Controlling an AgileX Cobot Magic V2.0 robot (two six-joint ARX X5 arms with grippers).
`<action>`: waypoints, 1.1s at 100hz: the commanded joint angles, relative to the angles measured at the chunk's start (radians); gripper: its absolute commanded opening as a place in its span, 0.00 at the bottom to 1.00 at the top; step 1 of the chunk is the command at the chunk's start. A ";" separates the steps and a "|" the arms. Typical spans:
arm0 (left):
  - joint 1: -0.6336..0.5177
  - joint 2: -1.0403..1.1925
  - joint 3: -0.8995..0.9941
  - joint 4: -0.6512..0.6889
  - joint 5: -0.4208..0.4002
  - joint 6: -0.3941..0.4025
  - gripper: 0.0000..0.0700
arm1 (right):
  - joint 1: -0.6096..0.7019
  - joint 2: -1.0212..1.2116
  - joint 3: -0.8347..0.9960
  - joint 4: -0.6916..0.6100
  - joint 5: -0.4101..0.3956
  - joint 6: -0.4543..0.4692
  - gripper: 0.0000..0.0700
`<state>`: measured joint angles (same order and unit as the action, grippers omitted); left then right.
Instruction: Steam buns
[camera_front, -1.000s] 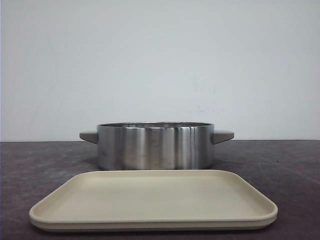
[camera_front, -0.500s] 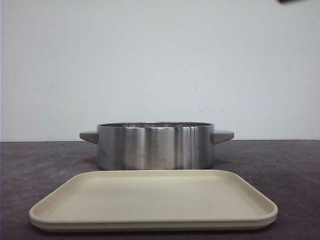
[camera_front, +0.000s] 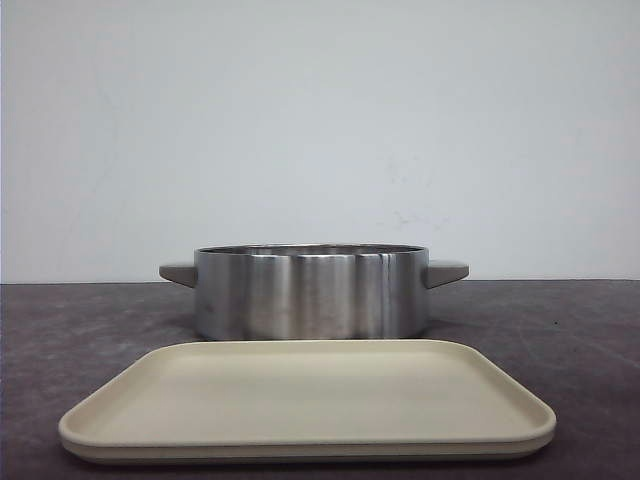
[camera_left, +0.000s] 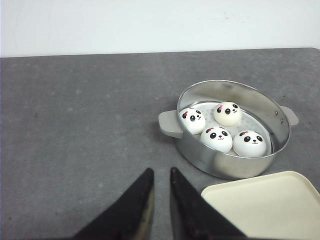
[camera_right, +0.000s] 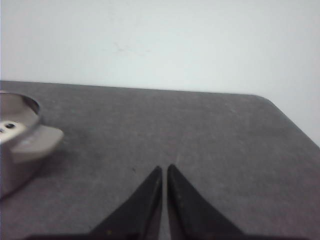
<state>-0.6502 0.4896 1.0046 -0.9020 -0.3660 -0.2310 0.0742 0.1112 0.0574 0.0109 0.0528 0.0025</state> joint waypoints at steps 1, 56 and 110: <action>-0.005 0.003 0.012 0.005 -0.004 -0.005 0.02 | -0.009 -0.024 -0.024 0.011 -0.004 -0.010 0.01; -0.005 0.003 0.012 0.005 -0.004 -0.005 0.02 | -0.025 -0.108 -0.046 -0.183 0.051 -0.011 0.01; -0.005 0.003 0.012 0.005 -0.004 -0.005 0.02 | -0.024 -0.108 -0.045 -0.169 0.051 -0.010 0.01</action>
<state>-0.6502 0.4896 1.0046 -0.9020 -0.3660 -0.2310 0.0502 0.0036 0.0151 -0.1646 0.1005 -0.0010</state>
